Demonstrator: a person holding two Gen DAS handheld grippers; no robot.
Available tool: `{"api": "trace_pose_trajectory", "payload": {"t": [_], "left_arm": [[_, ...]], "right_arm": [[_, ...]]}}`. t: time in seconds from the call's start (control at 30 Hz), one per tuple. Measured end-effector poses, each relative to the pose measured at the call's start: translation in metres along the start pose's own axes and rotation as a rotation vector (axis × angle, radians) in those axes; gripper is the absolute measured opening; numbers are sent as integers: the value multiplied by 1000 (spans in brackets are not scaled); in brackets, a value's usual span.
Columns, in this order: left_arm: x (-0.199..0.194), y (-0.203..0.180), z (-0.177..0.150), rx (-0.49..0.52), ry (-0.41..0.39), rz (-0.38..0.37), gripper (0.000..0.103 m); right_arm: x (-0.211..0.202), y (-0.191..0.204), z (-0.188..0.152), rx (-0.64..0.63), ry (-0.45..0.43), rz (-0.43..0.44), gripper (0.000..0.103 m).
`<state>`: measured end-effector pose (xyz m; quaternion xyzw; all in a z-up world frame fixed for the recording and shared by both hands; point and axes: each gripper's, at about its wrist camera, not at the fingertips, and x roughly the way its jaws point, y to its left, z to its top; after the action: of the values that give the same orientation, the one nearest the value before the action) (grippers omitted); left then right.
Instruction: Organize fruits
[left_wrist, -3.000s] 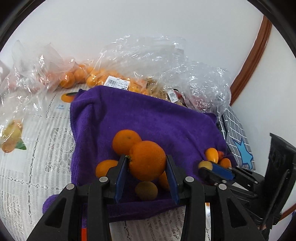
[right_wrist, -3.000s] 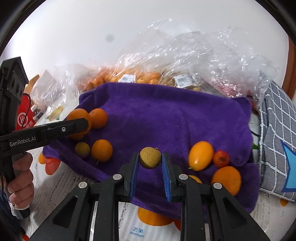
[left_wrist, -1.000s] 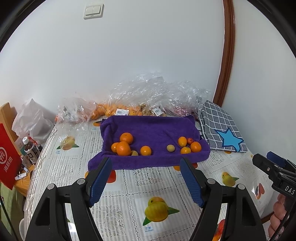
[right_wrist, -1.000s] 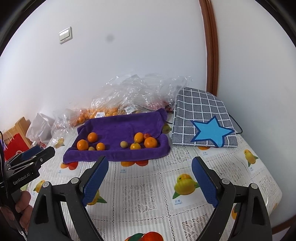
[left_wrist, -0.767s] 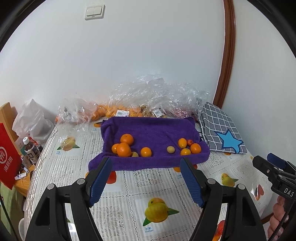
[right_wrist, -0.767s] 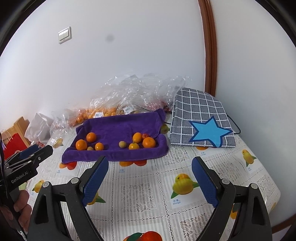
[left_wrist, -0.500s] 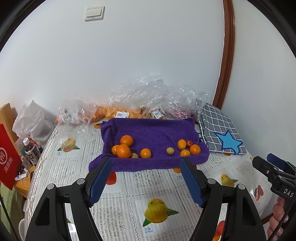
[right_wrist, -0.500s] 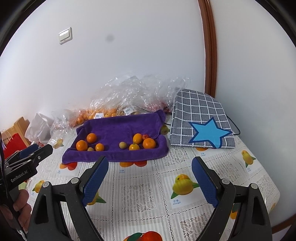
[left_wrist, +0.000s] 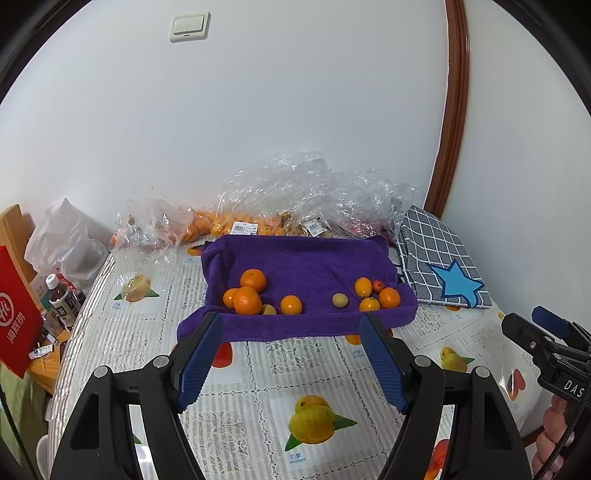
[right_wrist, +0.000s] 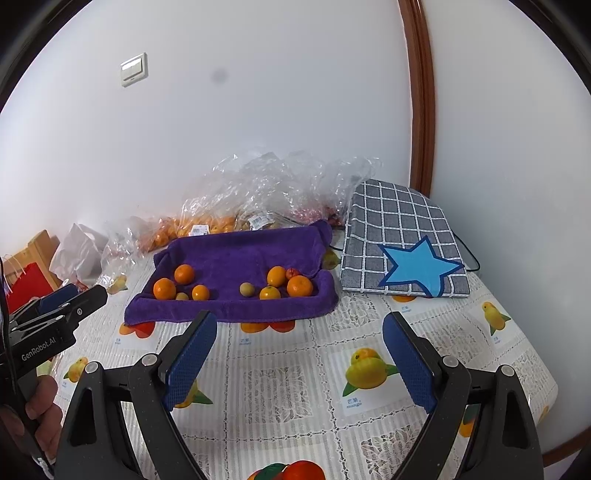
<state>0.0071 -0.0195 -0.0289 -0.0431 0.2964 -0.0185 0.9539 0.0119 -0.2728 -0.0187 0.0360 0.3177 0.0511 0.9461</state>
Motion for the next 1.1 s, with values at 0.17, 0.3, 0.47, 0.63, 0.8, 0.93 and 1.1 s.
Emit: {"api": "trace_pose_trajectory", "payload": {"t": [0.17,0.3,0.47,0.63,0.8,0.93,1.1], "left_arm": [[0,0,0,-1,0,-1,75],[0,0,0,0,-1,-1,75],[-1,0,0,-1,-4,-1,75],[-2,-1,0,-2,-4,0,75],[-3,-1,0,-4,-5,-1,75],[-4,-2,1,-6,-8,-1,75],[-4,-3,1,-6,-9,-3,75]], "right_arm": [[0,0,0,-1,1,1,91],[0,0,0,-1,1,1,91],[0,0,0,-1,1,1,91],[0,0,-1,0,1,1,91],[0,0,0,-1,1,0,91],[0,0,0,0,1,1,91],[0,1,-1,-1,2,0,91]]}}
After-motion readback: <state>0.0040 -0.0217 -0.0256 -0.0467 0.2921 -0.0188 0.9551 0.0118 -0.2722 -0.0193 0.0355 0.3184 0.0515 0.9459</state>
